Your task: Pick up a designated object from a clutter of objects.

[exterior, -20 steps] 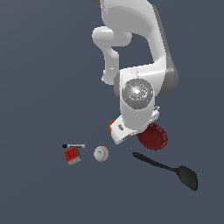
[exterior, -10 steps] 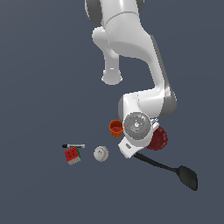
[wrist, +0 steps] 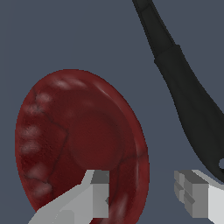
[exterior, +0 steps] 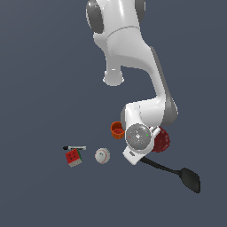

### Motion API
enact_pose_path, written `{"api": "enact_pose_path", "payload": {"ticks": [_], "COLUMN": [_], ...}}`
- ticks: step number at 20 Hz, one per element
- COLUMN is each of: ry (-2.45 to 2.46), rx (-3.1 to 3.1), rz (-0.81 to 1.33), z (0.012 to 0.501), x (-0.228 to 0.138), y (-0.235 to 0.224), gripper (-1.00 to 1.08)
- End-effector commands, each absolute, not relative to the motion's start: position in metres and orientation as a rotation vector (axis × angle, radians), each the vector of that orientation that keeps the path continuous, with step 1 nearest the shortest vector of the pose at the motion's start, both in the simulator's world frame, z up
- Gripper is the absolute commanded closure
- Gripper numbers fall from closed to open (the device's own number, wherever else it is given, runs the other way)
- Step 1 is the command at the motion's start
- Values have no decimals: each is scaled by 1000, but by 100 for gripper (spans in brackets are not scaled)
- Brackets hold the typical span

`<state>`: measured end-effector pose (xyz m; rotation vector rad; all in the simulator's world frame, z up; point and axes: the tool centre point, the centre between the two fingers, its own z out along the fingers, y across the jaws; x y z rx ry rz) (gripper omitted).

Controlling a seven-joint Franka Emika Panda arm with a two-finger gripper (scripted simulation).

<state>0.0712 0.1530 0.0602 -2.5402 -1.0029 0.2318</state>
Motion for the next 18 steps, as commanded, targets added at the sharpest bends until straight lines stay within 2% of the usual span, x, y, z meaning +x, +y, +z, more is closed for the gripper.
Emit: {"api": "enact_pose_path", "payload": {"ticks": [1, 13, 14, 18], "ry": [-1003, -1006, -1006, -1006], "rx": [-2540, -2537, -2537, -2537], "rz": [232, 230, 230, 230], "z": [60, 32, 32, 32], "x": [71, 62, 62, 62], "y": [153, 163, 163, 163], "gripper": [-20, -20, 108, 108]}}
